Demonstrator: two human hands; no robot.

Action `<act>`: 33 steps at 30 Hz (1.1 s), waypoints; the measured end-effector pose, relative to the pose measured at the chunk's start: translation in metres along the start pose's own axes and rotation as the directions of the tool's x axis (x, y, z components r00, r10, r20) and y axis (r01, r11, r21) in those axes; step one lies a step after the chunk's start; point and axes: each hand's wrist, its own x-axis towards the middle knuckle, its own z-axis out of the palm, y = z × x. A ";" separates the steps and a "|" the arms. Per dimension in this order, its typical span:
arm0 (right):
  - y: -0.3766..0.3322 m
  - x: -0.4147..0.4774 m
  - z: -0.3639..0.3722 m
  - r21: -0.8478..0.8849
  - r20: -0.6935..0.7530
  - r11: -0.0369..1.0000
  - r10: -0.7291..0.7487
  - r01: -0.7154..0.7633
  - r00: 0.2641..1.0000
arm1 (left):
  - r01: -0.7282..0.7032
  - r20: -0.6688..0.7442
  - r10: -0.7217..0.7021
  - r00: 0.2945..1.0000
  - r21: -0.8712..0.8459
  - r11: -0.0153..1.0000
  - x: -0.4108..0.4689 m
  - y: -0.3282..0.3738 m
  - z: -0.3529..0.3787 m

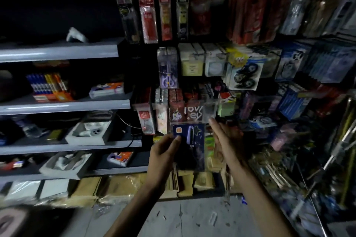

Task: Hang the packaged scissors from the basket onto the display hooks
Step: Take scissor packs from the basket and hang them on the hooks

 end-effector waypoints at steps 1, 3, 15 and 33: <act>-0.004 0.005 0.002 0.026 0.040 0.999 -0.035 0.034 0.999 | -0.004 -0.006 0.004 1.000 0.001 1.000 0.003 0.001 0.000; -0.011 0.020 0.008 0.063 0.104 0.996 -0.073 0.067 0.992 | -0.011 -0.018 0.011 1.000 0.004 1.000 0.012 0.002 -0.002; 0.005 0.124 0.068 0.075 0.137 0.986 -0.159 0.149 0.978 | -0.166 -0.069 0.170 0.983 0.055 0.985 0.139 0.017 -0.046; 0.050 0.229 0.120 0.015 -0.129 0.992 -0.126 0.129 0.984 | -0.296 -0.087 0.312 0.946 0.160 0.942 0.301 0.044 -0.076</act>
